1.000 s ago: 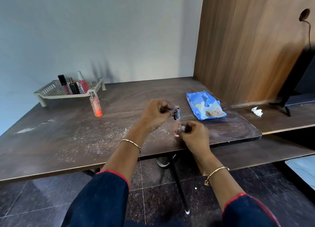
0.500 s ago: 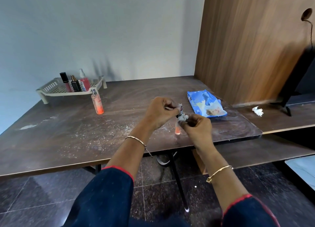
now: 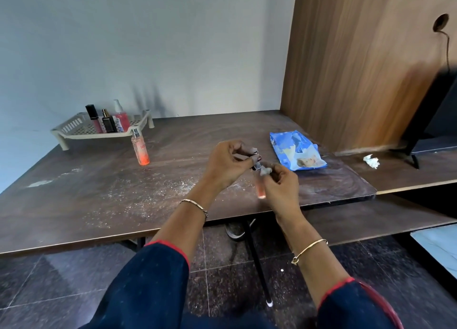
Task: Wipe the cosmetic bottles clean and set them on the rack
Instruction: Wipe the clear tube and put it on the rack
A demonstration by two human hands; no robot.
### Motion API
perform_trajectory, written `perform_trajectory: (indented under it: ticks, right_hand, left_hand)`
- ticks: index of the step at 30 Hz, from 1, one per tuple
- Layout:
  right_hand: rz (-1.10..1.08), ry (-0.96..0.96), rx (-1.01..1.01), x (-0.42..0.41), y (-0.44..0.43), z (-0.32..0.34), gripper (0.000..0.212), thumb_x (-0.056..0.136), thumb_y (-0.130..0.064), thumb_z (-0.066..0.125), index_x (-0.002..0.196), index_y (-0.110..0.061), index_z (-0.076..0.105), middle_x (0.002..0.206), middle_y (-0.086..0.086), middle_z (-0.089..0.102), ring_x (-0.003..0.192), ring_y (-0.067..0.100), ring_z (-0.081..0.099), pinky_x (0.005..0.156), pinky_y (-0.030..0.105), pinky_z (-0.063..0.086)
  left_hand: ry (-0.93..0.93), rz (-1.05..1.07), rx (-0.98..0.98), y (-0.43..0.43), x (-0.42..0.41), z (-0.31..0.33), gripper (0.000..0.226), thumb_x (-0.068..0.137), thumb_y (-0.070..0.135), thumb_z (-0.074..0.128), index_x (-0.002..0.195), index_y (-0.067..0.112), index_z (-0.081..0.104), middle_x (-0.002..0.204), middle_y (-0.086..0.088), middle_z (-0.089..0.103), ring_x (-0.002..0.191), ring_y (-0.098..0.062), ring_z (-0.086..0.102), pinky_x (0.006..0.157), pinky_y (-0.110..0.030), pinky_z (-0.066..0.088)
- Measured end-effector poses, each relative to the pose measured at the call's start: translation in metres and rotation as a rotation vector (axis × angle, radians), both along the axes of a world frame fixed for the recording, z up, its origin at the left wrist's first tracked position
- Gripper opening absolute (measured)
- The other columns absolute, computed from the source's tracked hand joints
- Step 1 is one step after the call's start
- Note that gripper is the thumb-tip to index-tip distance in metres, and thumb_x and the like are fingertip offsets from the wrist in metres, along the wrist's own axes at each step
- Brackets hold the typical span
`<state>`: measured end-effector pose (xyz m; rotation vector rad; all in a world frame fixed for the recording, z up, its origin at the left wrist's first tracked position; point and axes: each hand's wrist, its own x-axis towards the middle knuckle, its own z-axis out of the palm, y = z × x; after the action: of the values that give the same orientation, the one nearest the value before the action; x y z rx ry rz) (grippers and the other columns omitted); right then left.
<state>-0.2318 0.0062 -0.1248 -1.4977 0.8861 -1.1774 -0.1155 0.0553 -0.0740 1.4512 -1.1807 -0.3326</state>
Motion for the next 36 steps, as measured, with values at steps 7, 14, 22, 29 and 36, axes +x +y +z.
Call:
perform_trajectory:
  ticks: [7, 14, 22, 29, 36]
  right_hand:
    - [0.137, 0.001, -0.099, 0.012, 0.024, 0.024, 0.031, 0.098, -0.025, 0.045, 0.082, -0.011, 0.068, 0.077, 0.003, 0.069, 0.064, 0.009, 0.061, 0.064, 0.026, 0.047]
    - [0.469, -0.185, 0.145, 0.007, 0.057, 0.022, 0.022, 0.092, -0.003, 0.055, 0.112, -0.007, 0.065, 0.094, 0.007, 0.07, 0.076, 0.008, 0.06, 0.073, 0.015, 0.052]
    - [0.448, -0.541, 0.624, 0.044, 0.077, 0.039, 0.019, 0.084, 0.006, 0.06, 0.1, -0.002, 0.068, 0.092, 0.011, 0.071, 0.084, 0.016, 0.065, 0.076, 0.021, 0.055]
    - [0.436, -0.514, 0.798, 0.105, 0.097, 0.054, 0.029, 0.088, 0.012, 0.053, 0.117, 0.009, 0.055, 0.089, 0.016, 0.063, 0.075, 0.019, 0.064, 0.062, 0.022, 0.056]
    - [0.405, -0.345, 0.698, 0.147, 0.114, 0.05, 0.017, 0.081, 0.006, 0.067, 0.095, -0.002, 0.064, 0.087, 0.013, 0.069, 0.071, 0.017, 0.069, 0.066, 0.022, 0.057]
  left_hand:
    - [0.253, -0.032, -0.095, 0.029, 0.011, 0.021, 0.007, 0.078, -0.001, 0.071, 0.083, 0.002, 0.067, 0.082, -0.002, 0.073, 0.077, -0.016, 0.071, 0.074, -0.03, 0.059]
    - [0.408, 0.011, -0.172, 0.065, 0.049, 0.033, 0.015, 0.081, -0.003, 0.065, 0.09, 0.009, 0.067, 0.067, 0.007, 0.073, 0.061, -0.002, 0.066, 0.06, -0.018, 0.056]
    - [0.542, -0.012, -0.213, 0.094, 0.064, 0.032, 0.031, 0.077, -0.005, 0.068, 0.104, 0.01, 0.063, 0.085, 0.001, 0.071, 0.082, -0.014, 0.069, 0.072, -0.029, 0.058]
    - [0.285, 0.149, -0.179, 0.117, 0.079, 0.013, 0.024, 0.076, -0.002, 0.071, 0.1, -0.004, 0.065, 0.101, -0.014, 0.072, 0.099, -0.021, 0.068, 0.09, -0.035, 0.054]
    - [0.152, 0.351, -0.213, 0.142, 0.118, 0.015, 0.021, 0.074, 0.005, 0.077, 0.091, 0.014, 0.07, 0.088, 0.001, 0.074, 0.084, -0.006, 0.07, 0.083, -0.022, 0.054]
